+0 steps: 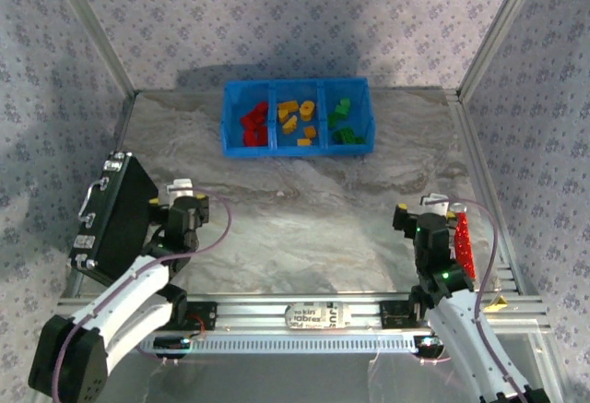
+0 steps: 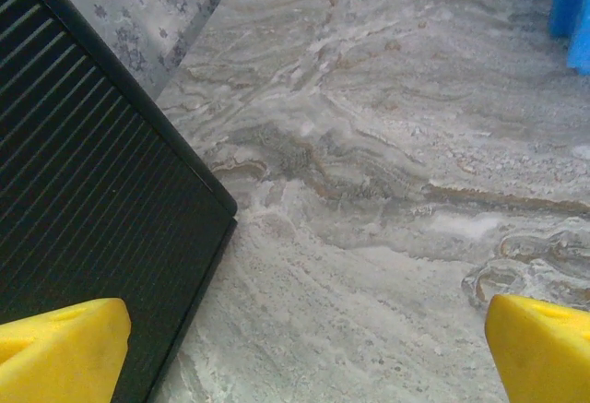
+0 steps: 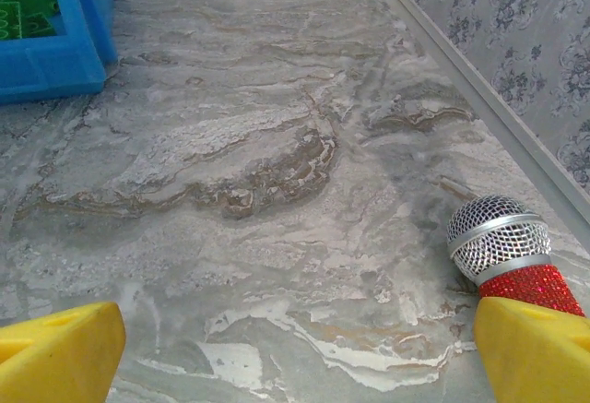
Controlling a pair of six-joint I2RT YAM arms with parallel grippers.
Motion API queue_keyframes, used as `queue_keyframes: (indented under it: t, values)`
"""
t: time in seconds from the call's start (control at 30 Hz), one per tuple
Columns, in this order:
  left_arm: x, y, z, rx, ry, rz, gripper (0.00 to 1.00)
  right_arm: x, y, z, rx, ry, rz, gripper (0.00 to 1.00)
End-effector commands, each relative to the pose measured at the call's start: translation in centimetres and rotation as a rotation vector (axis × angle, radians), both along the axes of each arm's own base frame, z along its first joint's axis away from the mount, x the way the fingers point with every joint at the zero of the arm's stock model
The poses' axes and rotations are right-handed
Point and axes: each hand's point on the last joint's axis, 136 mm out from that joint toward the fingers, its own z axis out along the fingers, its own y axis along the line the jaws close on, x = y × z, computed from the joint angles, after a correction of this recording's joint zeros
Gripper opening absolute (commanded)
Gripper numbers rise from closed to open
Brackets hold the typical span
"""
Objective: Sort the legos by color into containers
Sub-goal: Reset both arms
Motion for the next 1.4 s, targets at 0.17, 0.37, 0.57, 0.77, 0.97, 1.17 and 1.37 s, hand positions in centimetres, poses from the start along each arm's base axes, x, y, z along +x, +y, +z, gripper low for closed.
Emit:
queue_keyframes:
  t: [0.17,0.37,0.57,0.77,0.97,1.17,1.37]
  values:
    - [-1.2,1.4,1.5,-0.049,-0.154,0.058,0.99,0.7,-1.2,0.6,0.023,-0.084,-0.056,0.99]
    - [-1.5,1.9,2.1,-0.085,-0.243,0.063,1.0,1.3,-2.2,0.8,0.025,-0.128,-0.101,0.99]
    - [-0.8,2.1,2.0,-0.113,-0.268,0.06,1.0,2.2,-2.5,0.8,0.022,-0.129,-0.114,0.99]
    - [-0.2,2.4,2.0,-0.097,-0.275,0.062,1.0,3.5,-2.5,0.6,0.004,-0.115,-0.116,0.99]
    - [0.4,2.9,1.8,-0.104,-0.264,0.073,1.0,4.8,-2.1,0.3,-0.011,-0.079,-0.089,0.99]
    - [0.9,3.1,1.9,-0.082,-0.27,0.081,0.99,5.3,-2.4,0.7,-0.017,-0.121,-0.105,0.99]
    - [2.0,2.7,1.6,-0.07,-0.242,0.058,1.0,6.3,-2.2,0.6,-0.03,-0.127,-0.092,0.99]
